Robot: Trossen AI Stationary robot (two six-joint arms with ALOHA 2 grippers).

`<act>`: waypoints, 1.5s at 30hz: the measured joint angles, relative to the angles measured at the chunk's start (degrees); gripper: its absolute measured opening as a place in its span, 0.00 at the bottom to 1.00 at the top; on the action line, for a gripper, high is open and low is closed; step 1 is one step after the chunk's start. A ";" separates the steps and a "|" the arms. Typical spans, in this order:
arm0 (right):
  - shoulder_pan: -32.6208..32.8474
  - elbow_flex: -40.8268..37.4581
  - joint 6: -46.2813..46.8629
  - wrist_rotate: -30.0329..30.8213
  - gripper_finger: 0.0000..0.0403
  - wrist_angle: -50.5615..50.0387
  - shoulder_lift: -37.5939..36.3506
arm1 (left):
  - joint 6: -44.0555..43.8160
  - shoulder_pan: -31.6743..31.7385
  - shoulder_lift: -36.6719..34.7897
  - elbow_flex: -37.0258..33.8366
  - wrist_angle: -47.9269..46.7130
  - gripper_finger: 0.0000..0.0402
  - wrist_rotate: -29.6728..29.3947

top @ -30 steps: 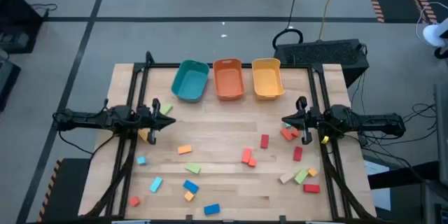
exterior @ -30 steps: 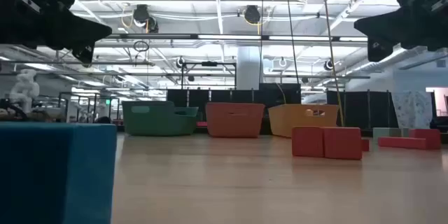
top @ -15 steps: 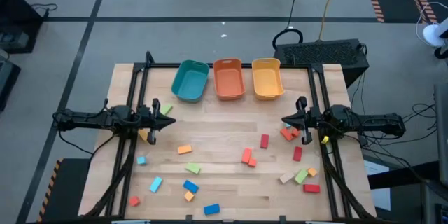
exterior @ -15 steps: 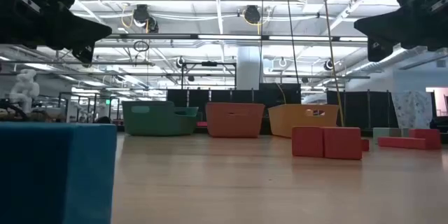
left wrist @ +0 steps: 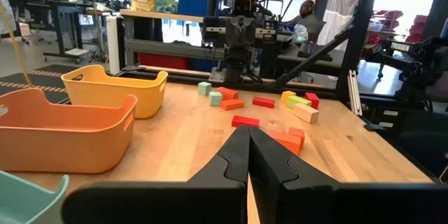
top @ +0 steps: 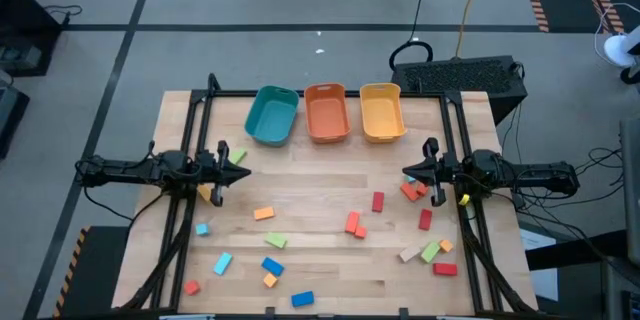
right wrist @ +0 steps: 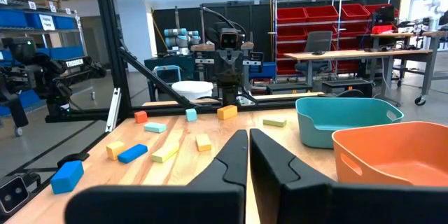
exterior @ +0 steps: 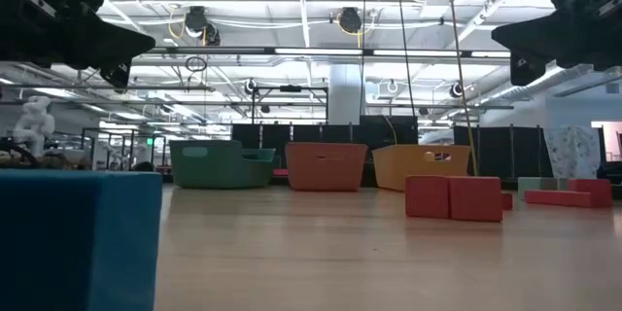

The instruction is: Sort blocks by size

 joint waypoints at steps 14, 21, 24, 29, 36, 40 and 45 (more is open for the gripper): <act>0.00 0.00 0.01 0.00 0.00 0.00 -0.02 | -0.01 0.02 0.00 0.00 0.00 0.02 -0.02; 0.00 -0.02 0.01 0.01 0.00 0.00 -0.01 | 0.34 0.02 0.00 0.00 0.04 0.02 -0.02; 0.00 -0.02 0.20 0.02 0.00 0.00 -0.01 | 1.76 0.01 -0.01 0.00 0.65 0.02 -0.25; 0.00 0.00 0.20 0.01 0.00 0.00 -0.02 | 1.54 0.02 0.00 0.00 0.80 0.02 -0.26; 0.00 0.00 -1.22 0.21 0.00 1.34 -0.02 | 1.58 0.00 -0.02 0.00 1.09 0.02 -1.13; 0.00 0.00 2.66 0.28 0.00 2.16 -0.02 | 1.82 0.02 -0.02 0.00 1.65 0.02 -1.51; 0.00 0.00 5.87 3.30 0.00 2.04 0.00 | 3.37 0.02 -0.02 0.00 2.25 0.02 -4.87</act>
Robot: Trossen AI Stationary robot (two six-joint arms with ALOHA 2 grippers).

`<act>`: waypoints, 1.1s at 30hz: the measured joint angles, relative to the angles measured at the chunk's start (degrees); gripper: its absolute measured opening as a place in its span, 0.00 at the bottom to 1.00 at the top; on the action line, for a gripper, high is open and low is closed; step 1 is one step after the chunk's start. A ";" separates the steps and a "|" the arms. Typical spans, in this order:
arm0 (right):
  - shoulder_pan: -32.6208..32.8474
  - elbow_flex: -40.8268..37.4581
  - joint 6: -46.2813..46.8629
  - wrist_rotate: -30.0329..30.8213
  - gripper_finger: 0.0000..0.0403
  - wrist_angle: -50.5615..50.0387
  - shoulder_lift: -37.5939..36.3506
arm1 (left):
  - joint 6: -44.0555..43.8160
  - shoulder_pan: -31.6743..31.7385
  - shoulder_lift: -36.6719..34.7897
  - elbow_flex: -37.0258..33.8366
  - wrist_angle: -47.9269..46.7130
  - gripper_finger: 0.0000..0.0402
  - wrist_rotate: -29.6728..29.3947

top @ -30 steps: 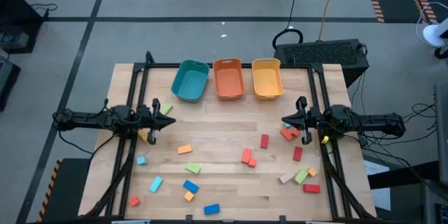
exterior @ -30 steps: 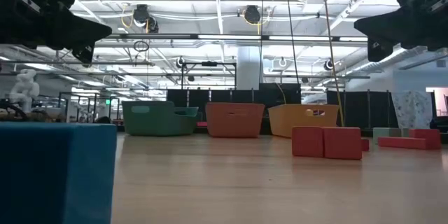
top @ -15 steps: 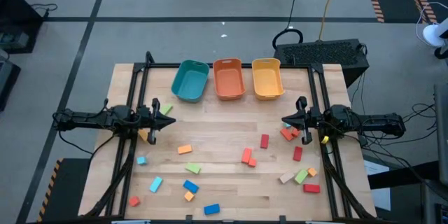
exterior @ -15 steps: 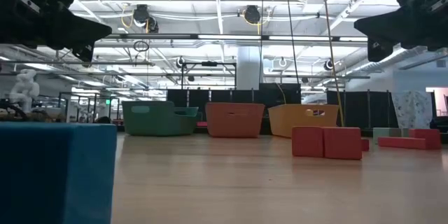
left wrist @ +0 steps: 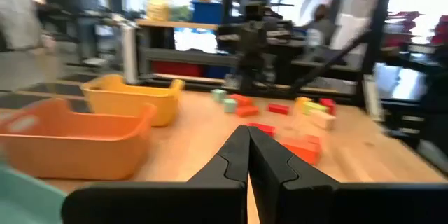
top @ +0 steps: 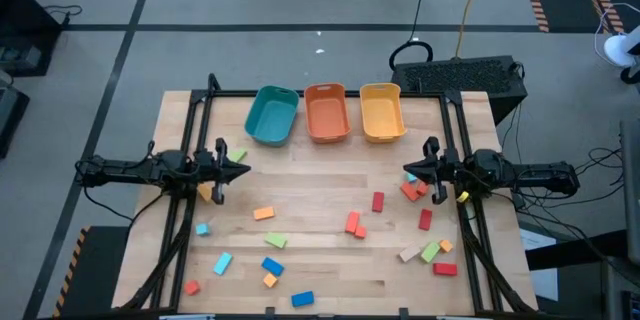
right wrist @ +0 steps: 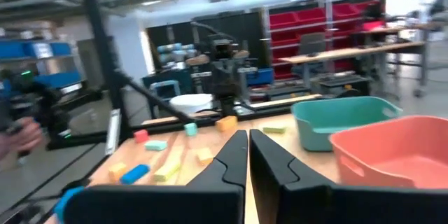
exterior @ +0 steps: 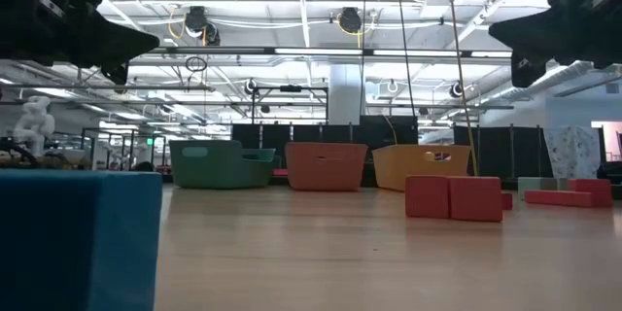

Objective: Sort blocks by size
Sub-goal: Put the green thin rectangular block into the blue bin

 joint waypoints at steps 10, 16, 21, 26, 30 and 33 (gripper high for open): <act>0.00 0.00 0.22 9.41 0.14 0.11 0.01 | 1.83 0.15 0.24 1.54 -3.74 0.12 -7.40; 0.00 0.00 0.50 12.20 0.25 0.98 1.12 | -0.35 0.15 3.15 4.89 -6.23 0.34 -10.62; -0.02 0.04 0.59 15.43 0.33 1.79 3.81 | -0.52 0.15 7.76 8.59 -7.22 0.44 -14.55; -0.43 2.02 0.59 16.55 0.38 1.85 7.07 | -0.54 0.15 14.08 12.96 -7.28 0.46 -16.19; -1.29 5.07 0.72 16.55 0.40 1.58 10.08 | -1.98 0.30 20.11 15.97 -7.66 0.46 -18.52; -2.13 7.75 2.18 16.57 0.40 1.04 13.13 | -4.36 1.43 24.44 18.12 -8.17 0.46 -18.80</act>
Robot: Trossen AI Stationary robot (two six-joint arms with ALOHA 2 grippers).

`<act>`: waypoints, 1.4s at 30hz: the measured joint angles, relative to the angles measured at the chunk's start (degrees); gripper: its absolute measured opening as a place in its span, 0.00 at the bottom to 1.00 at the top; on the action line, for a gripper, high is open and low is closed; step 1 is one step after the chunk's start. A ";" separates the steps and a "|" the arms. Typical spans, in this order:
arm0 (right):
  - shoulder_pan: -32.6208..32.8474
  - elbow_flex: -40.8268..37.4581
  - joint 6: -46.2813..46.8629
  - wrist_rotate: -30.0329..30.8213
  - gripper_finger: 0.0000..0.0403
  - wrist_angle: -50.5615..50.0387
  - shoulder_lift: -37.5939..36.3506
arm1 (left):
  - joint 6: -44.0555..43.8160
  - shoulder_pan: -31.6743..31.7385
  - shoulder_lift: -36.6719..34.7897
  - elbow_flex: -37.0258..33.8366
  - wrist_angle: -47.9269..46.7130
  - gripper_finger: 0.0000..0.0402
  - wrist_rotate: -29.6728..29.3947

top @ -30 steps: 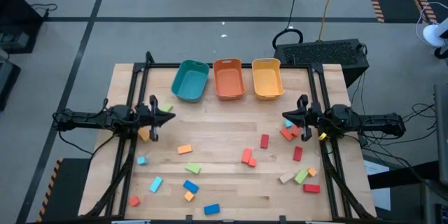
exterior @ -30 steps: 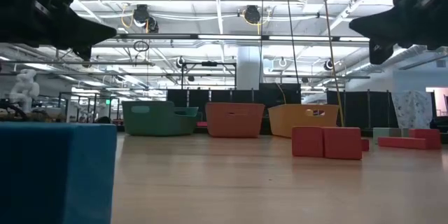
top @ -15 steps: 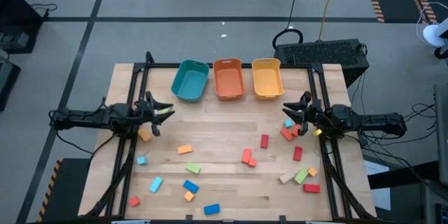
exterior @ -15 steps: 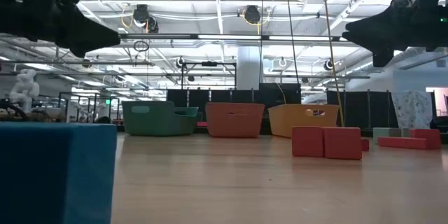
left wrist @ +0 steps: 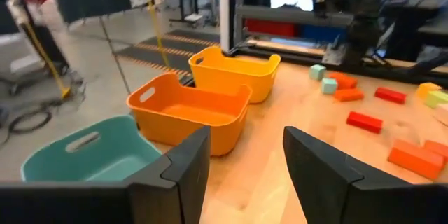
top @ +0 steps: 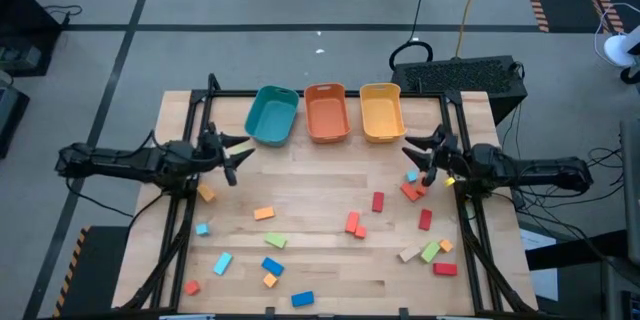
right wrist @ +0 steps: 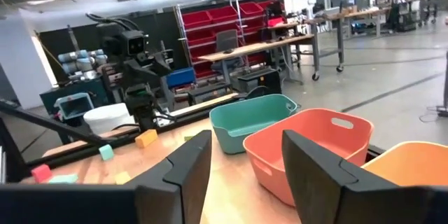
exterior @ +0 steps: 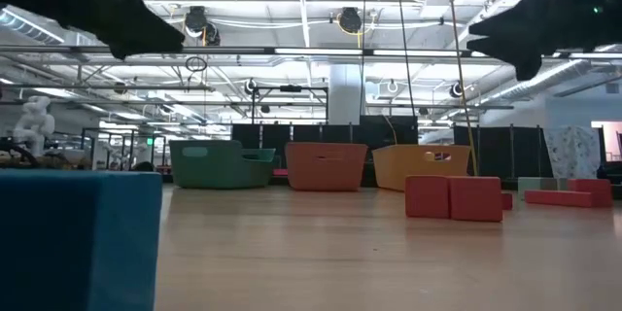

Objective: Sort blocks by size
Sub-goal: Put the green thin rectangular block into the blue bin

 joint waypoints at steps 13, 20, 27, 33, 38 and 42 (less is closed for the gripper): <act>-1.24 2.85 2.69 -0.28 0.40 -0.58 14.65 | -21.65 8.67 12.58 10.55 -21.70 0.45 -2.04; -1.24 2.85 5.09 -0.65 0.40 0.79 20.79 | -27.14 12.80 18.76 12.31 -29.47 0.45 -1.07; -1.24 2.85 -3.04 -0.64 0.40 7.82 24.41 | -27.65 15.16 25.59 12.31 -30.56 0.45 2.51; -1.24 2.85 -6.30 -0.62 0.40 12.24 25.96 | -27.43 15.27 29.36 12.31 -33.56 0.45 2.44; -1.58 2.85 -7.89 -0.61 0.40 14.46 28.48 | -27.21 15.24 31.00 12.31 -34.60 0.45 2.38; -2.82 2.85 -9.94 -0.62 0.40 18.12 31.60 | -30.05 15.23 31.21 12.31 -35.60 0.45 2.48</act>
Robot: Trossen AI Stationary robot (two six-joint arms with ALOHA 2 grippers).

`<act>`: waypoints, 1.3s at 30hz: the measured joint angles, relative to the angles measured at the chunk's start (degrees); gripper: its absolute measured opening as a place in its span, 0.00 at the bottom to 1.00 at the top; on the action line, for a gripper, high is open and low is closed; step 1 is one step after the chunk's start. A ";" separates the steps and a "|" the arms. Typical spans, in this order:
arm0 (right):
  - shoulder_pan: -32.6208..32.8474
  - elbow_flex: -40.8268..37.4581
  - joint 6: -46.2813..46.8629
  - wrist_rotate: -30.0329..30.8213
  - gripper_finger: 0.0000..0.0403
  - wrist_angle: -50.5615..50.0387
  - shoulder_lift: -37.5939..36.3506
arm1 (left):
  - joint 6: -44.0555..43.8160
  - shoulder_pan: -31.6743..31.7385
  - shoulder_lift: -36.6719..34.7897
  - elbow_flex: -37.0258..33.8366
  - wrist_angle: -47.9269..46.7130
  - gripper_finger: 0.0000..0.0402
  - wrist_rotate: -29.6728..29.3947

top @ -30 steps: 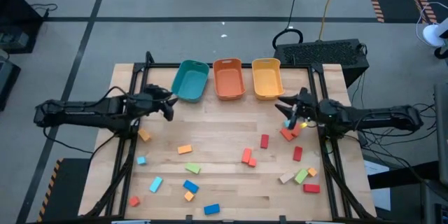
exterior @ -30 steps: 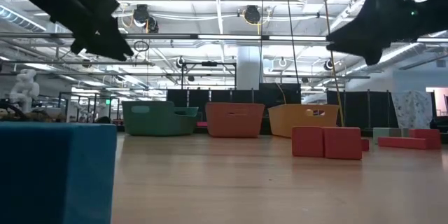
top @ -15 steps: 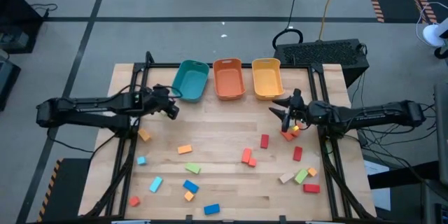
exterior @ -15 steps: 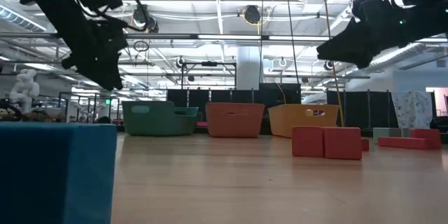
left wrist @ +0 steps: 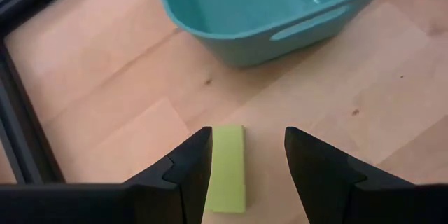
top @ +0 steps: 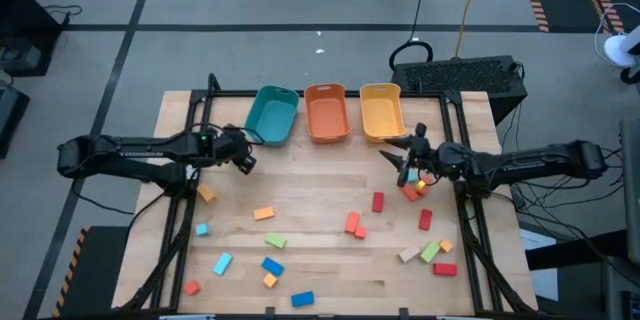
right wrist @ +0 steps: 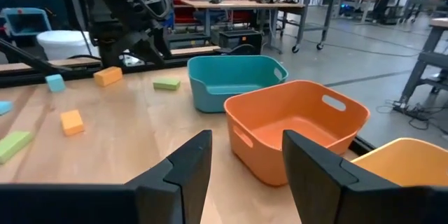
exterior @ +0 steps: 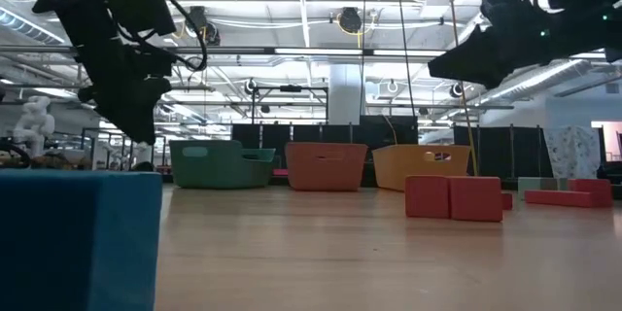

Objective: Sort blocks by size
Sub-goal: Put the green thin rectangular block into the blue bin

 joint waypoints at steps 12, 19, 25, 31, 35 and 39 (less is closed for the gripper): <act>-2.22 0.00 3.47 -3.11 0.43 4.29 9.02 | -4.68 5.86 0.00 0.00 -5.44 0.62 7.78; -2.15 0.00 6.97 -4.61 0.52 5.10 11.16 | -0.38 9.63 0.57 0.00 -5.09 0.77 8.07; -2.13 -0.02 9.94 -4.61 0.54 5.87 11.18 | 2.46 11.88 4.39 -0.02 -4.18 0.78 8.55; -2.13 -0.01 10.93 -7.31 0.52 6.85 11.14 | 2.90 12.08 9.90 -0.04 -0.38 0.78 12.41; -2.13 -0.02 10.95 -8.78 0.52 7.03 11.14 | 4.21 12.08 13.57 -0.07 -0.12 0.78 12.56; -2.13 -0.02 10.95 -8.87 0.52 7.03 11.14 | 4.56 12.08 16.03 -0.78 1.78 0.78 12.53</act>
